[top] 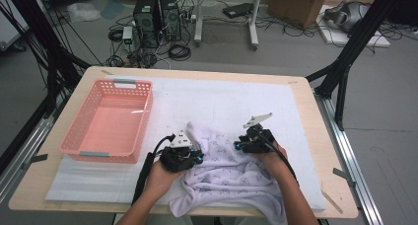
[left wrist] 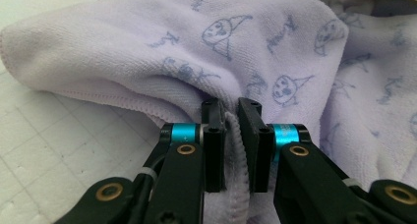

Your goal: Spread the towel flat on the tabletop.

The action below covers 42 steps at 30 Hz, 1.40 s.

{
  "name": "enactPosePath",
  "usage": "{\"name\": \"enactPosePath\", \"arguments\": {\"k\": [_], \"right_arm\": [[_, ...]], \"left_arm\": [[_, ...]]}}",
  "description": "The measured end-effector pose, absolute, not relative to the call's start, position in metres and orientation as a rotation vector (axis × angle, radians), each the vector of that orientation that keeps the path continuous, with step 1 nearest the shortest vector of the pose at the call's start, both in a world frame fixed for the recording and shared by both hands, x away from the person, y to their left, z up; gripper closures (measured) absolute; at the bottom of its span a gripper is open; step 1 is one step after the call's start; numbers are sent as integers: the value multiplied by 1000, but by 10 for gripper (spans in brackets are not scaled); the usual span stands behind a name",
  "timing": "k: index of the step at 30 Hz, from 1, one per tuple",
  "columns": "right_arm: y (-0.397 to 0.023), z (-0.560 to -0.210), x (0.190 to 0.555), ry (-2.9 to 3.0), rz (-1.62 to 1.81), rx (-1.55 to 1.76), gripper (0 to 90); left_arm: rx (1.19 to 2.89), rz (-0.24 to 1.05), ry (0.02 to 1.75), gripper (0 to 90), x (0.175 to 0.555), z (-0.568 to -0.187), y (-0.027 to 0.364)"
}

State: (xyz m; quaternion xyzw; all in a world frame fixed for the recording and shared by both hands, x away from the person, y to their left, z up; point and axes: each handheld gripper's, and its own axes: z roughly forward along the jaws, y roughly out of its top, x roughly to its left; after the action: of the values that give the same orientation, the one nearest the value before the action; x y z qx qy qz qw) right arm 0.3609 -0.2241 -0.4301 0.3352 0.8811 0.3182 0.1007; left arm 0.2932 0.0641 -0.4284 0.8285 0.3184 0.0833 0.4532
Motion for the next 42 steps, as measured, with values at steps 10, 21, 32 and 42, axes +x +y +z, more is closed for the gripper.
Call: {"name": "enactPosePath", "arguments": {"k": [10,21,32,42], "right_arm": [[-258,-416,358,2358,890,1140,881],[-343,-417,324,2116,722,1442,857],[-320,-387,351,2128,969,1270,647],[-280,-432,388,2587,923,1117,632]], "left_arm": [[2019,206,801,808,288,-428,73],[1971,149,849,707,289,-431,78],[1846,286,1042,473,345,-419,85],[2015,308,1072,432,371,-444,67]]}}
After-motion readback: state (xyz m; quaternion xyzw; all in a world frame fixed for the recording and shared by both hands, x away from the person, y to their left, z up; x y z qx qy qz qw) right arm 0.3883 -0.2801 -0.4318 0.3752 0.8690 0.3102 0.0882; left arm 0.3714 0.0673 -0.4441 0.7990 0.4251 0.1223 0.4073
